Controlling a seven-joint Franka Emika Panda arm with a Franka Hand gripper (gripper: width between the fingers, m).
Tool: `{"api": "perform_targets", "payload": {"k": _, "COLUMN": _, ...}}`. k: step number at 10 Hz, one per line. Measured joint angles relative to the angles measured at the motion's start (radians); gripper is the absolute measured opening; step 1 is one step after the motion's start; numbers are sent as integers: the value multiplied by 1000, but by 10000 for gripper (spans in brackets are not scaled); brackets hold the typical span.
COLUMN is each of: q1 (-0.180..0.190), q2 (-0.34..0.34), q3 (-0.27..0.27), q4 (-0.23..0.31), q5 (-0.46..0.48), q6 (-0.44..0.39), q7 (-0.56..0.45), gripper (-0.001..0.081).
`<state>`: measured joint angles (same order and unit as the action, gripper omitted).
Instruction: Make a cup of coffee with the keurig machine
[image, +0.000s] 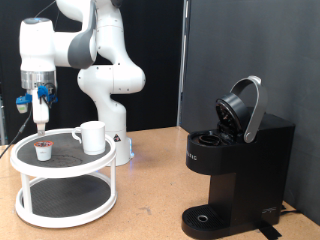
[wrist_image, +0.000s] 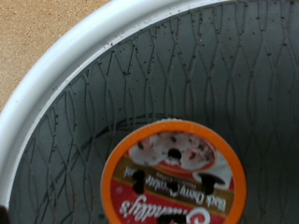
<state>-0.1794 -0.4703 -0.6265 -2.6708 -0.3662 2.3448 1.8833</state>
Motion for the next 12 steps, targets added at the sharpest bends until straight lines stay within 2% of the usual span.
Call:
{"api": "perform_targets", "payload": {"k": 7, "q1": -8, "q2": 95, "q3": -4, "q4": -22, "q5": 0, "q6": 106, "q7": 5, "gripper": 734}}
{"api": "perform_targets", "payload": {"k": 12, "q1": -5, "q2": 125, "q3": -4, "q4": -25, "q5": 12, "q6": 119, "q7": 5, "gripper": 734}}
